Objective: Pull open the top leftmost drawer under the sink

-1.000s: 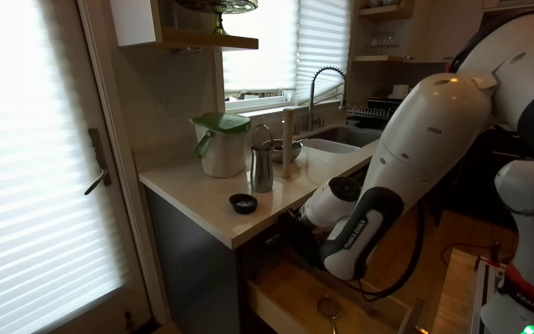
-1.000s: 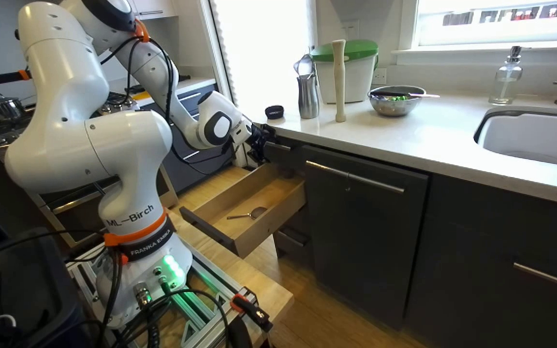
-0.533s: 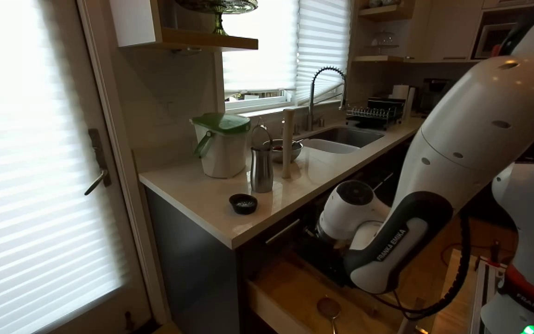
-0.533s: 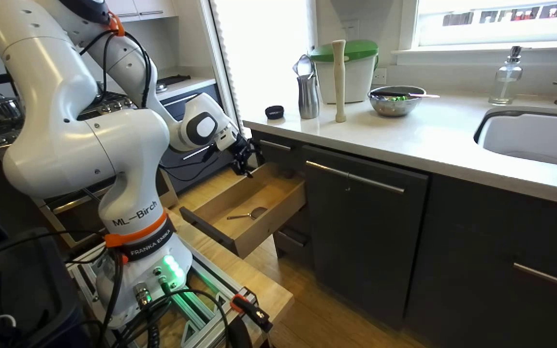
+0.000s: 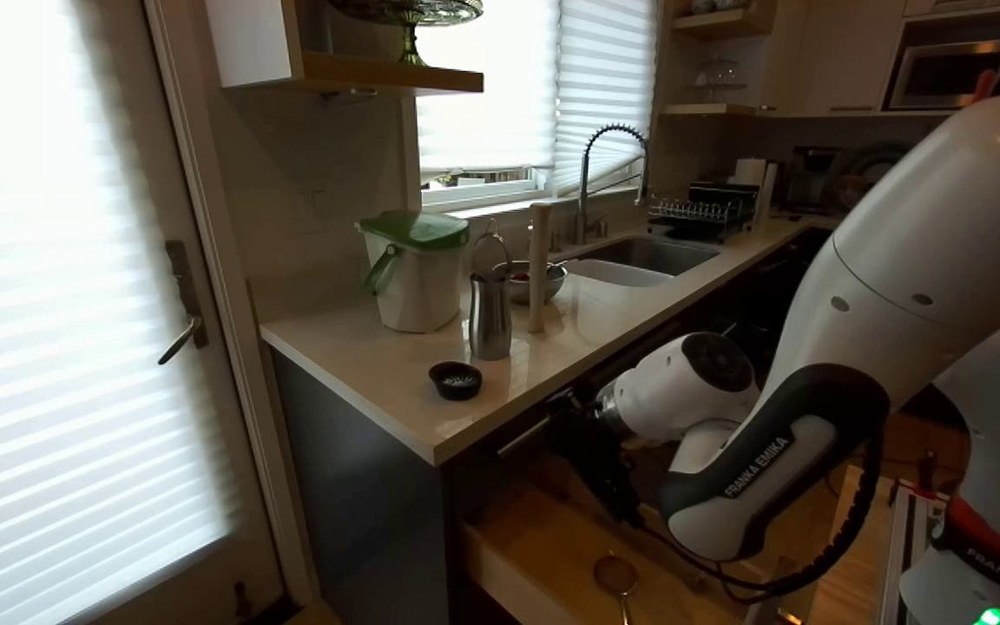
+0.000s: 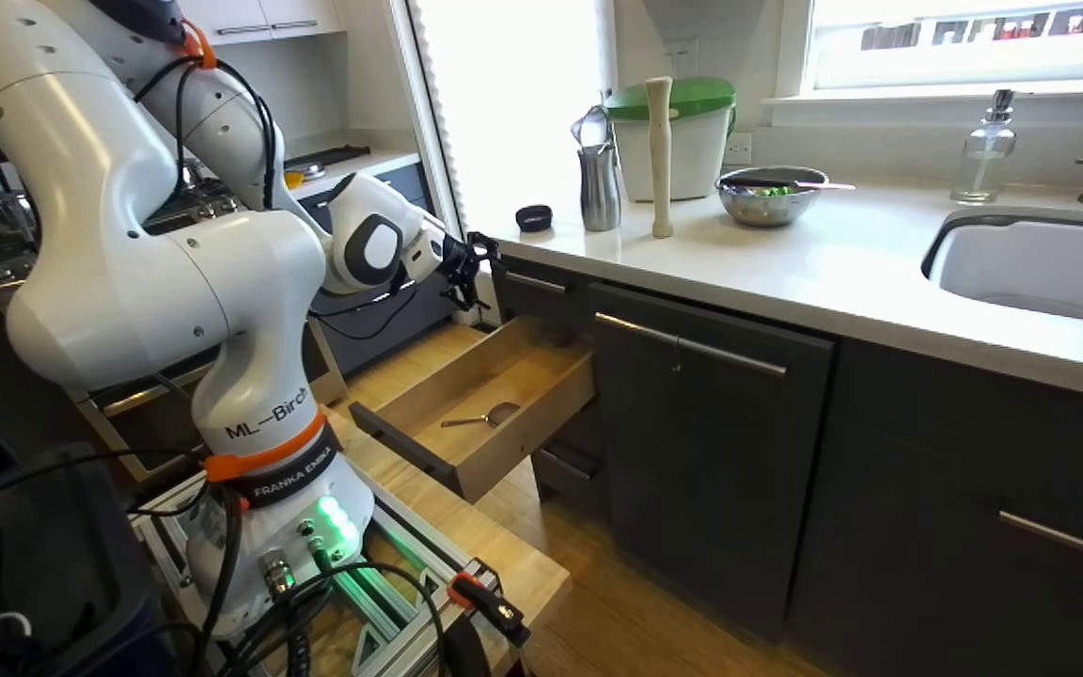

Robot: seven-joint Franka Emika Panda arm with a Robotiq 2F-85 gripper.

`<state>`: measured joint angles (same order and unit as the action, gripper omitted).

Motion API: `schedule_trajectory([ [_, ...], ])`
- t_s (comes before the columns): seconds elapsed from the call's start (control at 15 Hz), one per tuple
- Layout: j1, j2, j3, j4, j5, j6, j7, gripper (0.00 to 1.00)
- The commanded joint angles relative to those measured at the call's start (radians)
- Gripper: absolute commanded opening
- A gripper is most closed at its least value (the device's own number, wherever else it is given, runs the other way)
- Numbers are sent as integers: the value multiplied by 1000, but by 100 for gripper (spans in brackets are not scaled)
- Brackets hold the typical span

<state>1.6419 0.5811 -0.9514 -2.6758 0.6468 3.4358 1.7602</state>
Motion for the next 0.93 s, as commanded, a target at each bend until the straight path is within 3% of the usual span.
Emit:
schedule_trajectory([
  [0.0, -171, -50, 118, 34, 64, 53, -36, 100],
  [0.27, -324, -28, 177, 112, -45, 31, 26, 100],
  [0.6, -521, -4, 328, 217, -147, -22, 38, 100],
  [0.87, -618, 30, 428, 246, -155, -9, 51, 100],
])
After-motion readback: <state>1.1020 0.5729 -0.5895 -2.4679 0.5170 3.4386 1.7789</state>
